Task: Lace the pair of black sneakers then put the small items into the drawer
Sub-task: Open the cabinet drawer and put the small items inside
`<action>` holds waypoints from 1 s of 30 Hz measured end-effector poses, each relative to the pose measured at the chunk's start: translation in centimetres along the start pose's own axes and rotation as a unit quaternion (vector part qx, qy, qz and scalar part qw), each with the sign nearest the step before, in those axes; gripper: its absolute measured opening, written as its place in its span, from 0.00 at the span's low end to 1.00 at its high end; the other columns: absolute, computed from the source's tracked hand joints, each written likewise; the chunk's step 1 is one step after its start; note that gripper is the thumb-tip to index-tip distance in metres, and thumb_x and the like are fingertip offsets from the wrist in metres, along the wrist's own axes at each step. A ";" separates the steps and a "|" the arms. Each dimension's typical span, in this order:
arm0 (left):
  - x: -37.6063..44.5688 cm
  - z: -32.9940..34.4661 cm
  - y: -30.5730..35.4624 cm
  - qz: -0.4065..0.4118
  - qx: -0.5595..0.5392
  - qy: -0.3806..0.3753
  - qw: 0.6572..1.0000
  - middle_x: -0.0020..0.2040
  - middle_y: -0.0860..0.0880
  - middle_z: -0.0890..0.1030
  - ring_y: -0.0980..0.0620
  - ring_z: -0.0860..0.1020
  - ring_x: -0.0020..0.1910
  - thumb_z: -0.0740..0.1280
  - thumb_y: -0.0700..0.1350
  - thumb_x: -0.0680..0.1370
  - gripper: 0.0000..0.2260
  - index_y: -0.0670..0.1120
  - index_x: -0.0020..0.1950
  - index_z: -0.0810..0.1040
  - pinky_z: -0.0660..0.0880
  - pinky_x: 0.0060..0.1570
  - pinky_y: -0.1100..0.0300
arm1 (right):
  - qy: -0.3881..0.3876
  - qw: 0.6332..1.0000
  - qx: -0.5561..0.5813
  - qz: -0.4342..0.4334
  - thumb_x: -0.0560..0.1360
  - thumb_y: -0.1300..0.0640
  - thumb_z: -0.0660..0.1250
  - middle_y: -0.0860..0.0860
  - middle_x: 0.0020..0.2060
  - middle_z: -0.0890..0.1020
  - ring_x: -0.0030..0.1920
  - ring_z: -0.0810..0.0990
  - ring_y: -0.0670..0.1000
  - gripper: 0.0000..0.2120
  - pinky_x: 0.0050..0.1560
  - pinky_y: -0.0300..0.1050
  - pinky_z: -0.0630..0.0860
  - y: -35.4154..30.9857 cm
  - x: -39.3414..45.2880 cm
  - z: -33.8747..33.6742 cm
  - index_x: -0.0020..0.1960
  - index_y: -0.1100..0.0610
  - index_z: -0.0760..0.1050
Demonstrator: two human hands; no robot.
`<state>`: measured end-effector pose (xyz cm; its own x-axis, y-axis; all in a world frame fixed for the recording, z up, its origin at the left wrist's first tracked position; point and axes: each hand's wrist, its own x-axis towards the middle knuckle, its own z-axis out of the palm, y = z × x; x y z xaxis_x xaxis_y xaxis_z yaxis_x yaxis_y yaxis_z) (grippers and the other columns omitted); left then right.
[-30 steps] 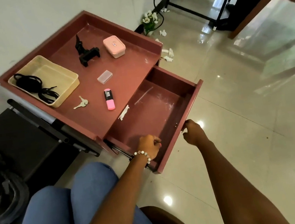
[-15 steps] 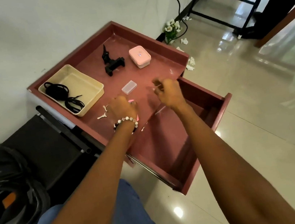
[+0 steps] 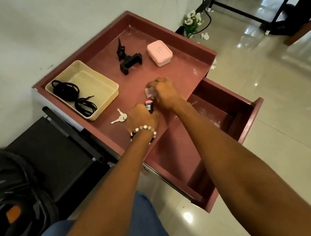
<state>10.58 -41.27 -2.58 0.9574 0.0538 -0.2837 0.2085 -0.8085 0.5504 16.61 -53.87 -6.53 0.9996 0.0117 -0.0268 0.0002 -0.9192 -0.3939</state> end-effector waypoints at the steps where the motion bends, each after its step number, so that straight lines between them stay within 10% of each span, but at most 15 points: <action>1: -0.4 0.0 0.3 0.011 -0.021 0.004 1.000 0.48 0.39 0.81 0.37 0.79 0.48 0.69 0.51 0.73 0.12 0.43 0.46 0.76 0.74 0.42 0.52 | 0.030 0.998 0.052 0.028 0.73 0.61 0.67 0.56 0.59 0.80 0.59 0.75 0.60 0.19 0.62 0.53 0.70 0.3 -1.1 -0.7 0.63 0.54 0.77; 7: -5.0 1.2 1.3 0.079 -0.170 -0.048 0.981 0.32 0.53 0.77 0.57 0.75 0.31 0.73 0.44 0.71 0.08 0.46 0.48 0.79 0.73 0.37 0.65 | 0.191 0.942 0.189 0.203 0.75 0.54 0.71 0.56 0.56 0.82 0.56 0.79 0.57 0.18 0.59 0.52 0.75 3.3 -9.2 -3.7 0.63 0.56 0.78; 12: -8.7 5.4 0.4 0.089 -0.001 -0.139 0.986 0.49 0.42 0.82 0.41 0.81 0.47 0.73 0.48 0.71 0.12 0.41 0.48 0.80 0.77 0.47 0.53 | 0.059 0.921 0.188 0.337 0.76 0.51 0.71 0.54 0.50 0.84 0.49 0.81 0.53 0.13 0.48 0.45 0.77 5.2 -14.5 -2.7 0.56 0.58 0.80; 19: -7.5 9.2 -1.3 -0.001 0.126 -0.138 0.982 0.59 0.38 0.77 0.36 0.78 0.57 0.70 0.47 0.77 0.16 0.40 0.61 0.76 0.77 0.52 0.46 | -0.168 0.907 0.102 0.373 0.74 0.58 0.71 0.61 0.60 0.78 0.58 0.79 0.63 0.17 0.59 0.54 0.77 5.4 -19.1 3.2 0.62 0.61 0.76; 30: -2.9 12.3 -4.2 0.044 0.211 -0.167 0.962 0.52 0.40 0.81 0.40 0.81 0.49 0.66 0.40 0.78 0.05 0.39 0.51 0.78 0.75 0.41 0.51 | -0.159 0.891 0.104 0.413 0.79 0.59 0.63 0.63 0.61 0.78 0.61 0.77 0.64 0.15 0.60 0.53 0.74 4.5 -18.5 8.5 0.64 0.63 0.75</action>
<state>4.44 -45.24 -13.71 0.8351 -0.1604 -0.5261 -0.0377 -0.9710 0.2361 -2.12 -54.87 -15.63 0.5969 -0.4942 -0.6321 -0.7704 -0.5731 -0.2793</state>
